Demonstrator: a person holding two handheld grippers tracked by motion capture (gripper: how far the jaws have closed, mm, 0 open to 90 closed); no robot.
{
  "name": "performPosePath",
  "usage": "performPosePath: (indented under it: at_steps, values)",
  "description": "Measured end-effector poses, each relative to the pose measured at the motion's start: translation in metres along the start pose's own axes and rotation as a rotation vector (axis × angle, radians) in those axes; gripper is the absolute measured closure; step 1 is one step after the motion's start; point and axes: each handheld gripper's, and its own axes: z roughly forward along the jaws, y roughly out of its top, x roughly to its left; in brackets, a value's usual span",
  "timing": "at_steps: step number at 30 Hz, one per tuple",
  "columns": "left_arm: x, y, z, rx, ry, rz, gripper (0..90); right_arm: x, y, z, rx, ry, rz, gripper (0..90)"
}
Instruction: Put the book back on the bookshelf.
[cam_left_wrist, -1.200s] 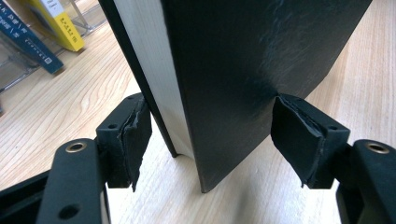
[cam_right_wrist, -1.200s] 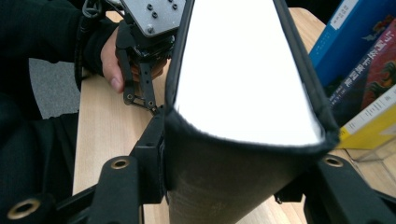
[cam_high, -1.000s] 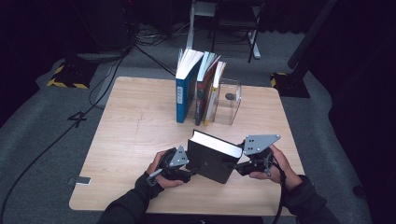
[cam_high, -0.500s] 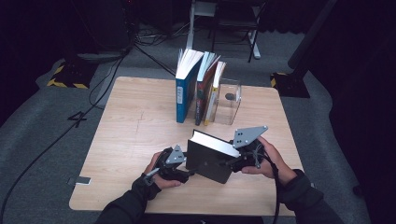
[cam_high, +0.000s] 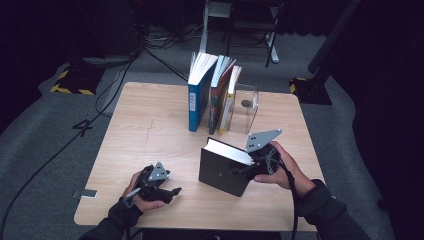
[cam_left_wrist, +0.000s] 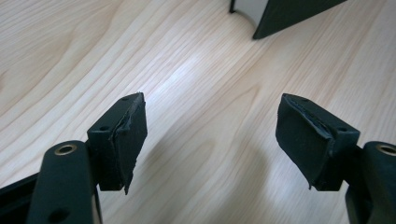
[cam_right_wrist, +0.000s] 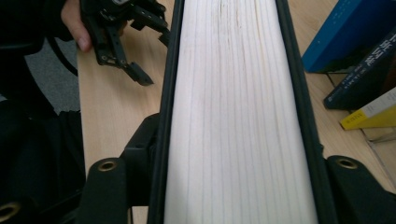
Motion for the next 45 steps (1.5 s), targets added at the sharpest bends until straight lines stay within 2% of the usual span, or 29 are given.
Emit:
performPosePath:
  at_steps: [6,11,16,18,25,31,39,41,45]
  values:
    - [0.008,-0.009,-0.007,-0.005,0.029,-0.050,24.2,-0.002,0.006,0.001,0.028,0.007,-0.002,46.7]
    - [0.016,-0.014,-0.005,-0.001,0.087,-0.125,24.7,-0.003,0.010,0.005,0.048,0.014,-0.026,46.4]
    - [0.020,-0.016,-0.005,0.016,0.115,-0.126,23.8,-0.002,0.012,0.005,0.078,-0.005,-0.046,49.4]
    - [0.020,-0.016,-0.003,0.013,0.137,-0.118,23.7,-0.001,0.012,0.004,0.070,-0.012,-0.041,50.6]
    - [0.021,-0.017,-0.003,0.013,0.134,-0.109,22.6,0.001,0.010,0.001,0.051,-0.008,-0.038,52.4]
    - [0.021,-0.016,-0.003,0.013,0.135,-0.108,22.6,0.001,0.008,-0.002,0.043,-0.043,0.012,53.0]
    - [0.021,-0.016,-0.003,0.013,0.134,-0.108,22.6,-0.015,0.002,-0.018,0.055,-0.137,0.060,53.3]
    - [0.021,-0.016,-0.003,0.013,0.134,-0.108,22.5,-0.017,0.002,-0.020,0.057,-0.146,0.064,53.3]
    - [0.021,-0.016,-0.003,0.014,0.129,-0.105,22.3,-0.031,-0.002,-0.031,0.051,-0.192,0.106,53.3]
